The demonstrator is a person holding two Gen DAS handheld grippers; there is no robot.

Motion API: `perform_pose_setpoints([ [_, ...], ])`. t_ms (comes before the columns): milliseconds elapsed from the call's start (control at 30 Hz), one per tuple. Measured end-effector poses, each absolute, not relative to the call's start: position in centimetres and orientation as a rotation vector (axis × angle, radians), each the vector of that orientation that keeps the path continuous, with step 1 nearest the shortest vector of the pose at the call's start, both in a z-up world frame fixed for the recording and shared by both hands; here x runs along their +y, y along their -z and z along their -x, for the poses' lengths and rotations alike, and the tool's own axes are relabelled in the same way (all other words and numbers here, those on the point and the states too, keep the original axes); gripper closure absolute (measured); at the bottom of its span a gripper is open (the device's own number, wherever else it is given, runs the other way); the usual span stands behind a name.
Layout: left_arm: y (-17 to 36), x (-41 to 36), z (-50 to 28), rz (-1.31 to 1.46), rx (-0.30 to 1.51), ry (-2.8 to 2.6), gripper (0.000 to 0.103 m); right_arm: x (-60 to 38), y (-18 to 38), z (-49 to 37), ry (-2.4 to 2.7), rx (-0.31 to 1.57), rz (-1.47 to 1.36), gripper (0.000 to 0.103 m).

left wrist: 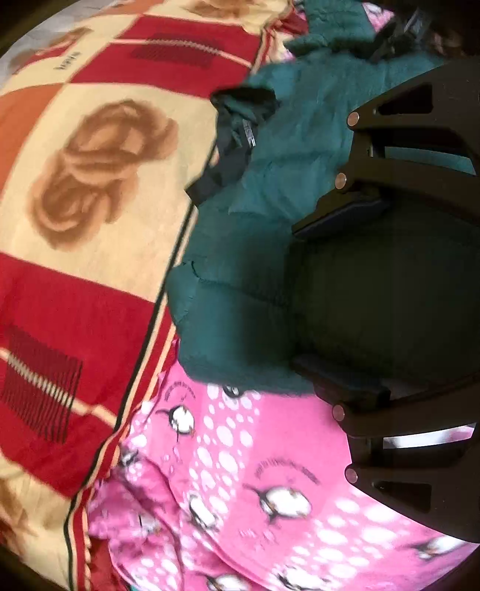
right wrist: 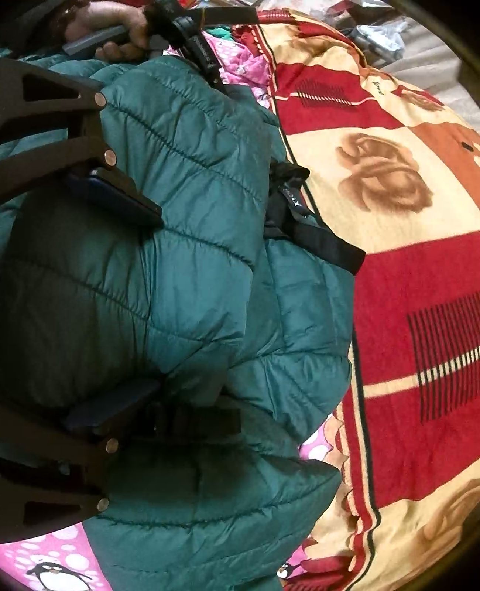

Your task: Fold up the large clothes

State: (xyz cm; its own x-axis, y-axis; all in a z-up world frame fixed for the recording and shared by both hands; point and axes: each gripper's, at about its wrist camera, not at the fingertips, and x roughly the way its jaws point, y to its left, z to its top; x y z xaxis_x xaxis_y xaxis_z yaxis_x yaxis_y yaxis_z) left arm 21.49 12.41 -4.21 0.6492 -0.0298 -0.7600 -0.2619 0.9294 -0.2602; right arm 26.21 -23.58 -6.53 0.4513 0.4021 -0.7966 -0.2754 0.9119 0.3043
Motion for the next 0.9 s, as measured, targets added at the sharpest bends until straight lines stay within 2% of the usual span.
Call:
perform_pose_setpoints([
  [100,1.7,11.8,-17.7,0.412,0.8,-0.098,0.038,-24.2,4.4,-25.3,-0.428,1.026,-0.128,0.022],
  [200,0.6,10.3,-14.0,0.454,0.784,-0.019,0.038,-28.6,0.3,-23.1,-0.379,0.896,-0.139,0.022],
  [400,1.9,6.6,-8.9,0.4,0.845,-0.004,0.038,-44.3,-4.0,-20.8,-0.011,0.722,-0.126,0.022],
  [567,4.2,5.3,-9.9,0.329,0.931,-0.076,0.033,-57.1,-4.0,-21.0,0.091,0.677,-0.34,0.022],
  [600,4.4,5.1,-10.0,0.321,0.934,-0.079,0.032,-58.0,-3.9,-21.6,0.092,0.684,-0.356,0.022],
  [667,4.6,4.6,-10.2,0.301,0.94,-0.07,0.021,-60.0,-3.0,-22.8,0.098,0.705,-0.406,0.022],
  [833,4.9,4.1,-10.5,0.279,0.952,-0.072,0.018,-62.4,-1.2,-25.3,0.077,0.72,-0.495,0.023],
  [900,4.9,4.2,-10.5,0.288,0.951,-0.069,0.017,-62.0,-1.2,-26.0,0.079,0.704,-0.471,0.034],
])
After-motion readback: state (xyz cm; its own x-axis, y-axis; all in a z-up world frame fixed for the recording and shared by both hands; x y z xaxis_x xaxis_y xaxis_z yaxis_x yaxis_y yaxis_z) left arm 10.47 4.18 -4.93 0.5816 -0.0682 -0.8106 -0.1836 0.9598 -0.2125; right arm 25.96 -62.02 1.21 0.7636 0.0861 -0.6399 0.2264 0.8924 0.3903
